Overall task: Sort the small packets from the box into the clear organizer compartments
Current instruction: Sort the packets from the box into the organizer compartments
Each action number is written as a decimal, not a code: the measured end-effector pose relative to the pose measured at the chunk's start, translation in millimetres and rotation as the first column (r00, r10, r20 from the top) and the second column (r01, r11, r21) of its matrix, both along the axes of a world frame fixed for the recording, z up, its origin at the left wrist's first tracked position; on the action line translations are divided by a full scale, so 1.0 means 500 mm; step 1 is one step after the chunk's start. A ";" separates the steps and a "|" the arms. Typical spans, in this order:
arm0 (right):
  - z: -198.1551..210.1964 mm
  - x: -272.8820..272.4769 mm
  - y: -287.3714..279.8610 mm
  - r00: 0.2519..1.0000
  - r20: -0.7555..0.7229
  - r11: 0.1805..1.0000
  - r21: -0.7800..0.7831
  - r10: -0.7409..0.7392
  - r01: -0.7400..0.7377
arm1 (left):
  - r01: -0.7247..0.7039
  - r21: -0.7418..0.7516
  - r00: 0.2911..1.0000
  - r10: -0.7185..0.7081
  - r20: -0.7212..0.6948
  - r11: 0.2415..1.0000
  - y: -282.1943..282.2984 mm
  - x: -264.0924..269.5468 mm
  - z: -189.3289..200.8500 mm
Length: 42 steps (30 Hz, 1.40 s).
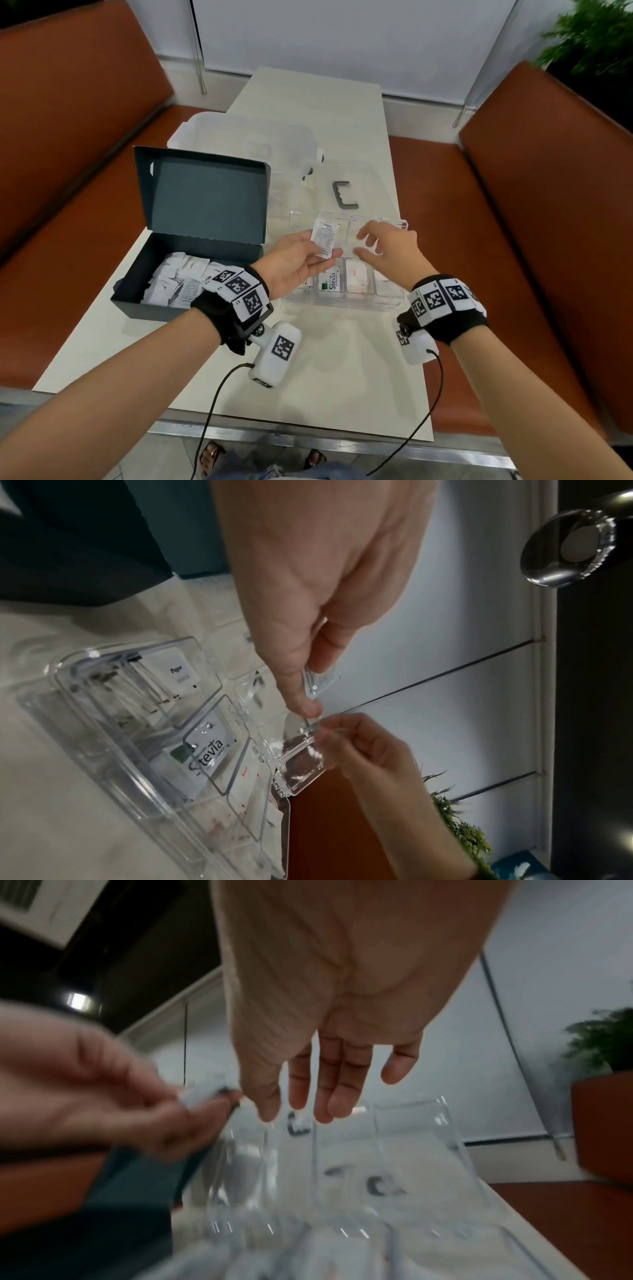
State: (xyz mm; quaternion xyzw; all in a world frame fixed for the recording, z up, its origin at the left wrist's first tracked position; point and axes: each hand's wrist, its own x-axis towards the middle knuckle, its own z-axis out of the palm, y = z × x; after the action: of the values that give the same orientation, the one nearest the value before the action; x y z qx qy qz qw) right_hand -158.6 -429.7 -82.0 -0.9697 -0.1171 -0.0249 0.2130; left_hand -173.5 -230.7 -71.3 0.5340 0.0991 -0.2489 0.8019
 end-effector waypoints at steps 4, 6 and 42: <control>0.048 -0.024 0.024 0.999 -0.030 0.916 0.398 -0.043 0.052 | 0.027 0.091 0.991 -0.039 0.127 0.996 -0.018 0.006 0.003; 0.055 -0.038 0.035 0.996 -0.081 0.870 0.492 0.022 0.021 | 0.042 0.144 0.981 -0.068 0.180 0.989 -0.024 0.008 0.003; -0.078 0.012 0.103 0.934 -0.301 0.940 0.217 -0.194 0.265 | -0.114 0.464 0.969 -0.006 0.248 0.879 0.035 0.027 -0.052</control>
State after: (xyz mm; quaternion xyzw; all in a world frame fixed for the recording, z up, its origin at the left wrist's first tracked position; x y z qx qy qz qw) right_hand -152.5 -378.0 -121.0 -0.9354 0.0328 0.0705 0.3450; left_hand -160.0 -213.3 -97.1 0.7372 0.0734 -0.1274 0.6595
